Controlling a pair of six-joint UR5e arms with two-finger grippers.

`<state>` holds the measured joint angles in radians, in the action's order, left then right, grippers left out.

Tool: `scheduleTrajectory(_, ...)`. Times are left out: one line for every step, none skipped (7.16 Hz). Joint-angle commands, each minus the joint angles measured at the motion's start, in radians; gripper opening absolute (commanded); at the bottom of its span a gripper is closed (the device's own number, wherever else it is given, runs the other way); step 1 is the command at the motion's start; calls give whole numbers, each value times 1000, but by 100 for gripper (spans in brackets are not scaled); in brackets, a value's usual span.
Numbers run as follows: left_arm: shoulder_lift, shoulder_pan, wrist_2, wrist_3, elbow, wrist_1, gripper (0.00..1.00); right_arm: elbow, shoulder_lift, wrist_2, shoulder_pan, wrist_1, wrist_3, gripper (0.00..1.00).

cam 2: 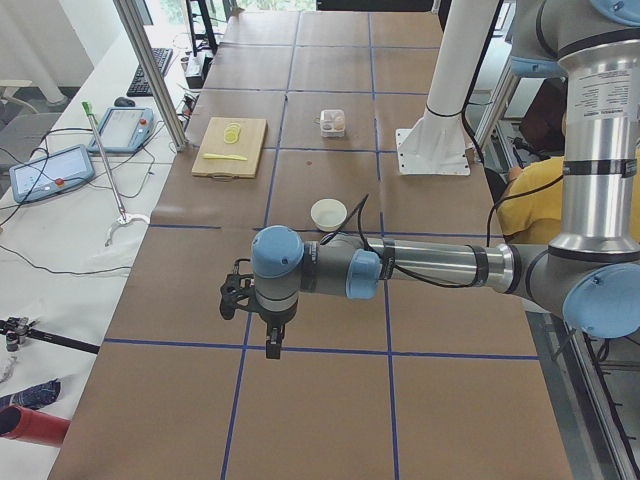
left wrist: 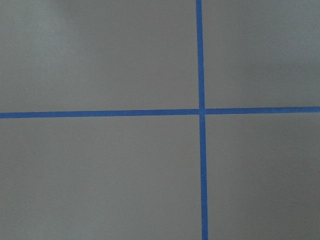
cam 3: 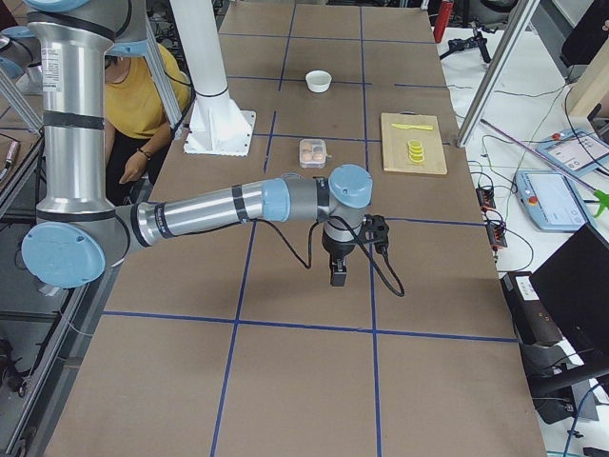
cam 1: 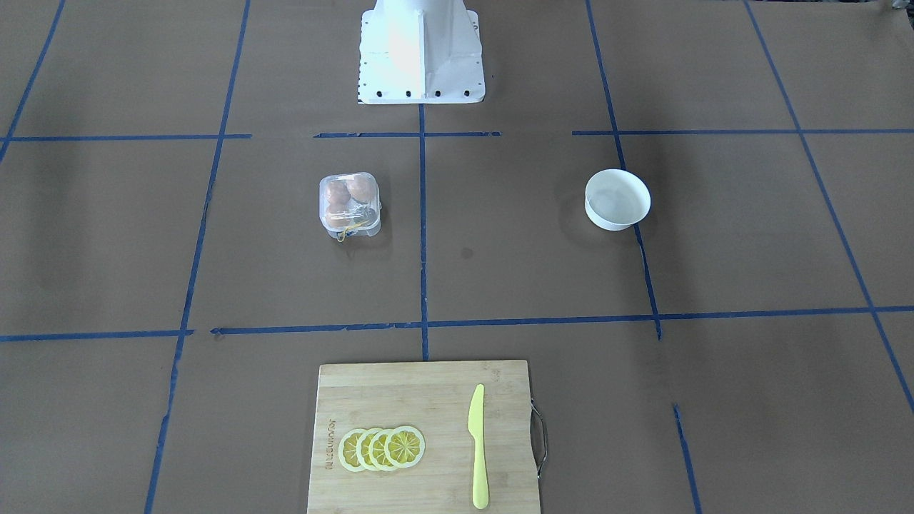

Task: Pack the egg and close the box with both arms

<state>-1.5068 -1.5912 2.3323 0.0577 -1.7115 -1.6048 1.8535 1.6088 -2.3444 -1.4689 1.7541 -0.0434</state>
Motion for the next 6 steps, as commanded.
scheduleTrajectory(0, 74, -7, 51, -8, 3, 100, -30, -20, -10, 2, -19, -58, 100)
scheduleTrajectory(2, 77, -8, 31, -11, 2, 100, -33, -21, -1, 2, -21, -53, 100)
scheduleTrajectory(3, 76, -19, -151, -4, 2, 100, -28, -21, 0, 2, -19, -55, 100)
scheduleTrajectory(5, 74, -22, -210, -16, 5, 100, -25, -10, -1, 2, -21, -56, 100)
scheduleTrajectory(3, 71, -16, -211, -22, 2, 100, -23, -12, -3, 2, -19, -58, 100)
scheduleTrajectory(3, 73, -11, -211, -14, 2, 100, -23, -12, 2, 1, -19, -55, 100)
